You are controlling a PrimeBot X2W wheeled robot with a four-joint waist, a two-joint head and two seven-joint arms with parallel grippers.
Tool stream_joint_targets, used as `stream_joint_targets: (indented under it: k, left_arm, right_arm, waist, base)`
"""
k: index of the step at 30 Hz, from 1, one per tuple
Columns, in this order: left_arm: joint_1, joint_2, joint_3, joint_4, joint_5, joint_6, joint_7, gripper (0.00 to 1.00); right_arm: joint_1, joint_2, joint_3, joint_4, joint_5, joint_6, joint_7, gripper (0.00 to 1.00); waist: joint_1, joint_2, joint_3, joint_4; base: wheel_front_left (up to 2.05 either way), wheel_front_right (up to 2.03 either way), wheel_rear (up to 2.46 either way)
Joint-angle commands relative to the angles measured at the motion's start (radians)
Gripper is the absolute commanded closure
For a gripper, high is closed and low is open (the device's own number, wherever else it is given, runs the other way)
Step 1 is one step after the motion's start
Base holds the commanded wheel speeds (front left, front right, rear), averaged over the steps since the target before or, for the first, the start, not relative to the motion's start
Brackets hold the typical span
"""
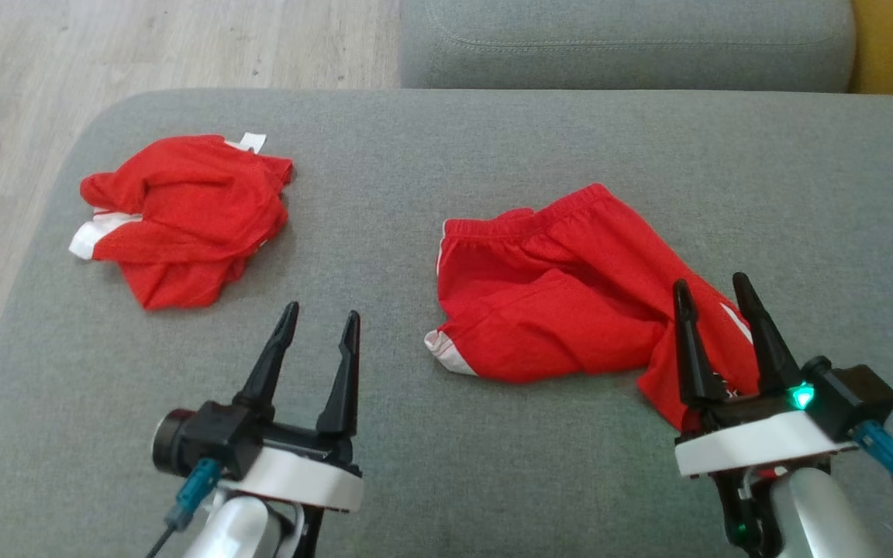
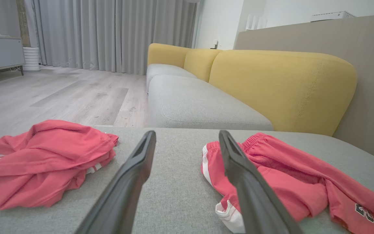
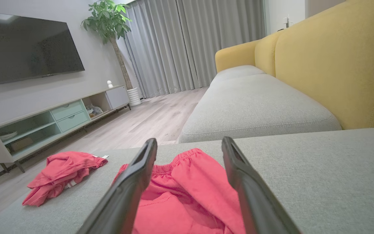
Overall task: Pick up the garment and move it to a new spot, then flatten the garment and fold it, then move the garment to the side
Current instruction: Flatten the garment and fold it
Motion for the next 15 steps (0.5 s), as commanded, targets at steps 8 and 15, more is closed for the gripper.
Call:
stream_joint_targets:
  k: [8, 15]
  left_arm:
    - [-0.032, -0.031, 0.077, -0.001, 0.038, -0.042, -0.009, 0.0]
    - [-0.071, -0.056, 0.102, 0.011, 0.065, -0.071, -0.009, 0.0]
  right_arm:
    - [-0.11, -0.002, -0.021, 0.061, -0.071, -0.001, -0.01, 0.0]
    - [-0.291, -0.002, -0.135, 0.251, -0.128, -0.001, 0.068, 0.0]
  waist:
    - [0.0, 0.0, 0.044, 0.023]
    - [0.0, 0.0, 0.129, 0.065]
  base:
    - [0.0, 0.0, 0.0]
    - [0.0, 0.0, 0.0]
